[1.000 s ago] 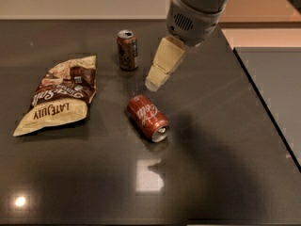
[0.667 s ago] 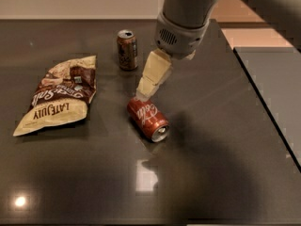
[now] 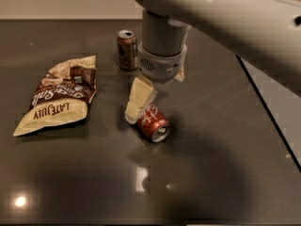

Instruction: Move coke can near brown chip bag

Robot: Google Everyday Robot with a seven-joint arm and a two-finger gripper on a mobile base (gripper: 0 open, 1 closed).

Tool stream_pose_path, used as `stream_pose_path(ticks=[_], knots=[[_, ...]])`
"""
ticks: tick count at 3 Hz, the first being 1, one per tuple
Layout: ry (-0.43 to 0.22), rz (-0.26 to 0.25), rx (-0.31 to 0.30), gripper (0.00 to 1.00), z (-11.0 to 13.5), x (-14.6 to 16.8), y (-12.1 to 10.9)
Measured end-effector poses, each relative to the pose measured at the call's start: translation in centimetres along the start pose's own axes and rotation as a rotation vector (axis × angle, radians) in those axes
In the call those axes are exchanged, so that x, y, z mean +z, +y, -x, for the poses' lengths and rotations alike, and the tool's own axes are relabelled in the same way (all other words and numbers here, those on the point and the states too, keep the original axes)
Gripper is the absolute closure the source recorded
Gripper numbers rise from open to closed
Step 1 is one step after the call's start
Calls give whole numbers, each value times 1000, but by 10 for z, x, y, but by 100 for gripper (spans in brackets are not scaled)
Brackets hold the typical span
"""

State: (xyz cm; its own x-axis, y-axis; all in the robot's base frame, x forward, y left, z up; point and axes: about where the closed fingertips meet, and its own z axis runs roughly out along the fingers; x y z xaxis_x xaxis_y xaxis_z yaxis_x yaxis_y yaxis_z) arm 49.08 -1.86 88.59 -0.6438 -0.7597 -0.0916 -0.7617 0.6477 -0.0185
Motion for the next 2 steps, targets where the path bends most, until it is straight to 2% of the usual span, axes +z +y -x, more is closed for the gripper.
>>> stream_pose_path(ticks=[1,2], knots=[[38,11,5,0,0,17,15],[73,18,13,14,0,28,23]])
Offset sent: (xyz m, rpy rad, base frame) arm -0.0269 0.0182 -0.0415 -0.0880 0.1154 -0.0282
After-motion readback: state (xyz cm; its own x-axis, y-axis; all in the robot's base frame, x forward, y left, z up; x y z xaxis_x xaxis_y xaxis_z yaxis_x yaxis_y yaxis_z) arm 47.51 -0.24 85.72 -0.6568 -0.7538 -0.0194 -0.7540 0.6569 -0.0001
